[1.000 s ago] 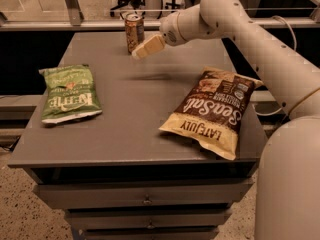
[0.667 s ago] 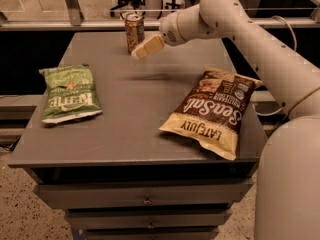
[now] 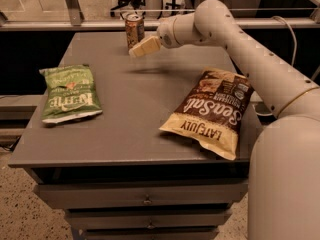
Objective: Knock orange can over
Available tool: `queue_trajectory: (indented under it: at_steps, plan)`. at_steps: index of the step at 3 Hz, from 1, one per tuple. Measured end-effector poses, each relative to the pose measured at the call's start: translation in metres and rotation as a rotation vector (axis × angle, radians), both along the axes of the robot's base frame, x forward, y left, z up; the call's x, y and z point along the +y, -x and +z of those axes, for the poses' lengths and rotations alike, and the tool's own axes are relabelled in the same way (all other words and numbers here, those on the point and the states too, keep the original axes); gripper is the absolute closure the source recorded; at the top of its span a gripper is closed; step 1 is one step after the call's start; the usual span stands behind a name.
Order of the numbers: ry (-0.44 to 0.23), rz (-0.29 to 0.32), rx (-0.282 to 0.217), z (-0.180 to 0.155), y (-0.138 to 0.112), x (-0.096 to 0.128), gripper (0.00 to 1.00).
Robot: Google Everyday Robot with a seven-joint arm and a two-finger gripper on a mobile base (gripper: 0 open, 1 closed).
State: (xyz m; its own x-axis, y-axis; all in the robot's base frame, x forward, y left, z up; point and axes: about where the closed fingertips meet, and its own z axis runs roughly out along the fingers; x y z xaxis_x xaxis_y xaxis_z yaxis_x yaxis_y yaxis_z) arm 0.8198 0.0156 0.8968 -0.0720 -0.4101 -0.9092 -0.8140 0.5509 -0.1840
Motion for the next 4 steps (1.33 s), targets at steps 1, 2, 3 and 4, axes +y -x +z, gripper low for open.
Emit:
queue_trajectory:
  at_steps: [1,2,3,4]
  plan:
    - [-0.039,-0.026,-0.032,-0.008,-0.031,0.013,0.0]
    - [-0.062,-0.032,-0.042,-0.01,-0.049,0.022,0.0]
    - [-0.081,-0.019,-0.028,-0.005,-0.055,0.032,0.17]
    - [-0.09,-0.009,0.003,0.007,-0.05,0.032,0.47]
